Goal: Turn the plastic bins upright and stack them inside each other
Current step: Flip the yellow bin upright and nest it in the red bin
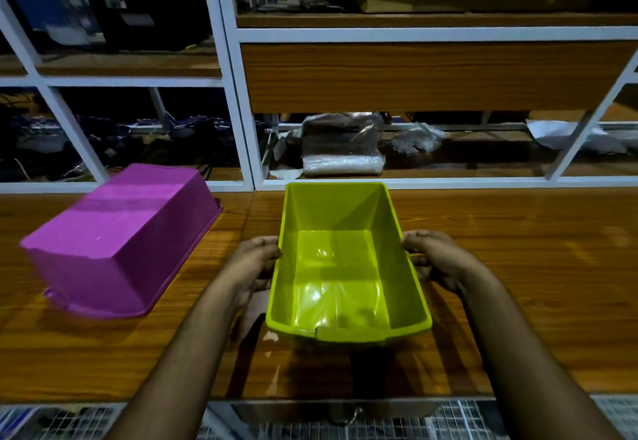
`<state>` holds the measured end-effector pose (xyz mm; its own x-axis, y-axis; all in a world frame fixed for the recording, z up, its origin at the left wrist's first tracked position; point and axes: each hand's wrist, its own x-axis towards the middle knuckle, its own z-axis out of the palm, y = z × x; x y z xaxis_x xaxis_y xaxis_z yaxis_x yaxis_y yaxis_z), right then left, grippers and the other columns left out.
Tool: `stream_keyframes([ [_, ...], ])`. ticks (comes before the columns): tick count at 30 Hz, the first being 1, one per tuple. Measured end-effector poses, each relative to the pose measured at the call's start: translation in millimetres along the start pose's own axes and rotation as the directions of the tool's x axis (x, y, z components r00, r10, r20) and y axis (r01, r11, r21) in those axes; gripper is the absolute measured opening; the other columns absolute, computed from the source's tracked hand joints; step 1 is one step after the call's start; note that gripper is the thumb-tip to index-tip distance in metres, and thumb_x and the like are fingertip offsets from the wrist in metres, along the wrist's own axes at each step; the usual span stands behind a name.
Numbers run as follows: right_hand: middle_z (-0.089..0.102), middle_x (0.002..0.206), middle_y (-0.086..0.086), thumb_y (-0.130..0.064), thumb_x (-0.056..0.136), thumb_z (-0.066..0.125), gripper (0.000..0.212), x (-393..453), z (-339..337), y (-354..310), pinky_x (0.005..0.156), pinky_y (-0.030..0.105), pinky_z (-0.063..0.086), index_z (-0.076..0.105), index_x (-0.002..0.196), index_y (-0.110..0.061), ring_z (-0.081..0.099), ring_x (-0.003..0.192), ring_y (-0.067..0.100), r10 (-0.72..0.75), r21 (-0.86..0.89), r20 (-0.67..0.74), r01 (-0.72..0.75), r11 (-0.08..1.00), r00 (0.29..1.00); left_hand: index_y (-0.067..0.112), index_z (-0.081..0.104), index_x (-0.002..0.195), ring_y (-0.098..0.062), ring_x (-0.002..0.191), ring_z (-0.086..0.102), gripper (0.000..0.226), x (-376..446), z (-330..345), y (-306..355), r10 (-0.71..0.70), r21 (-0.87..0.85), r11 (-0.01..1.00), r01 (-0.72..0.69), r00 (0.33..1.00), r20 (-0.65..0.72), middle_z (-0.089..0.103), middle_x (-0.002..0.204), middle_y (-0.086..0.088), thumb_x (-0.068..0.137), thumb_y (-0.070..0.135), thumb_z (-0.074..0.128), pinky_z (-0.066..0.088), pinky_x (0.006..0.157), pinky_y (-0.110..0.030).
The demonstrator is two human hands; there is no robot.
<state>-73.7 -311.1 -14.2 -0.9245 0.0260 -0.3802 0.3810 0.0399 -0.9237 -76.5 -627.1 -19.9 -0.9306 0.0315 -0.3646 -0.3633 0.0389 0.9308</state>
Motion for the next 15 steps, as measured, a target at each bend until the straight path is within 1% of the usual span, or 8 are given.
stream_keyframes([
  [2, 0.068, 0.086, 0.006, -0.013, 0.095, 0.055, 0.011, -7, -4, 0, 0.048, 0.024, 0.053, 0.066, 0.098, -0.014, 0.064, 0.060, 0.011, -0.002, 0.065, 0.037, -0.001, 0.998, 0.999, 0.015, 0.066, 0.111, -0.020, 0.076, 0.062, 0.027, 2, 0, 2, 0.005, -0.010, 1.000, -0.005, 1.000, 0.024, 0.070, 0.089, -0.007, 0.090, 0.007, 0.051, 0.048, 0.064, -0.030],
  [3, 0.069, 0.091, 0.008, -0.013, 0.094, 0.056, 0.012, -11, -7, 1, 0.051, 0.025, 0.055, 0.067, 0.100, -0.013, 0.065, 0.066, 0.014, -0.008, 0.108, 0.029, 0.005, 0.994, 1.000, 0.015, 0.066, 0.111, -0.018, 0.073, 0.063, 0.027, 3, 0, 3, 0.011, -0.016, 1.000, -0.011, 0.999, 0.039, 0.070, 0.087, -0.006, 0.091, 0.006, 0.050, 0.049, 0.063, -0.029],
  [4, 0.069, 0.094, 0.009, -0.012, 0.093, 0.056, 0.014, -17, -10, 2, 0.050, 0.024, 0.056, 0.066, 0.103, -0.013, 0.065, 0.069, 0.016, -0.012, 0.148, 0.026, 0.008, 0.989, 1.000, 0.015, 0.066, 0.110, -0.017, 0.069, 0.063, 0.026, 3, 2, 4, 0.021, -0.026, 0.999, -0.019, 0.998, 0.062, 0.070, 0.086, -0.005, 0.091, 0.005, 0.050, 0.049, 0.061, -0.029],
  [7, 0.066, 0.093, 0.010, -0.009, 0.094, 0.055, 0.014, -37, -18, 9, 0.038, 0.019, 0.049, 0.068, 0.099, -0.013, 0.057, 0.065, 0.016, -0.028, 0.226, -0.020, 0.032, 0.974, 0.999, 0.016, 0.065, 0.111, -0.017, 0.067, 0.061, 0.026, 5, 10, 6, 0.026, -0.005, 1.000, -0.026, 0.988, 0.149, 0.069, 0.087, -0.006, 0.092, 0.006, 0.050, 0.050, 0.055, -0.027],
  [11, 0.061, 0.095, 0.011, -0.009, 0.095, 0.054, 0.021, -64, -40, 29, 0.040, 0.020, 0.049, 0.072, 0.093, -0.018, 0.044, 0.067, 0.016, -0.049, 0.289, -0.110, 0.079, 0.954, 0.993, 0.016, 0.066, 0.116, -0.024, 0.075, 0.052, 0.029, 10, 30, 6, 0.014, 0.016, 1.000, -0.020, 0.955, 0.295, 0.068, 0.091, -0.009, 0.091, 0.008, 0.055, 0.048, 0.061, -0.034],
  [12, 0.062, 0.095, 0.010, -0.009, 0.095, 0.053, 0.021, -72, -46, 34, 0.042, 0.020, 0.049, 0.072, 0.094, -0.018, 0.045, 0.066, 0.016, -0.049, 0.296, -0.137, 0.088, 0.951, 0.989, 0.016, 0.066, 0.116, -0.023, 0.073, 0.051, 0.029, 11, 37, 8, 0.016, 0.016, 1.000, -0.022, 0.945, 0.325, 0.068, 0.090, -0.009, 0.091, 0.008, 0.055, 0.047, 0.058, -0.032],
  [13, 0.065, 0.092, 0.008, -0.009, 0.096, 0.052, 0.021, -84, -54, 40, 0.043, 0.021, 0.051, 0.071, 0.098, -0.017, 0.051, 0.064, 0.016, -0.044, 0.310, -0.168, 0.095, 0.946, 0.985, 0.016, 0.066, 0.116, -0.022, 0.070, 0.051, 0.029, 12, 48, 9, 0.016, 0.021, 0.999, -0.026, 0.931, 0.364, 0.068, 0.088, -0.009, 0.092, 0.008, 0.055, 0.049, 0.054, -0.029],
  [15, 0.072, 0.085, 0.004, -0.007, 0.096, 0.051, 0.020, -110, -70, 51, 0.045, 0.023, 0.054, 0.066, 0.109, -0.013, 0.062, 0.058, 0.011, -0.039, 0.343, -0.229, 0.118, 0.932, 0.973, 0.016, 0.066, 0.116, -0.021, 0.067, 0.058, 0.027, 8, 75, 12, 0.015, 0.031, 0.999, -0.032, 0.900, 0.436, 0.070, 0.089, -0.008, 0.094, 0.006, 0.052, 0.051, 0.048, -0.026],
])
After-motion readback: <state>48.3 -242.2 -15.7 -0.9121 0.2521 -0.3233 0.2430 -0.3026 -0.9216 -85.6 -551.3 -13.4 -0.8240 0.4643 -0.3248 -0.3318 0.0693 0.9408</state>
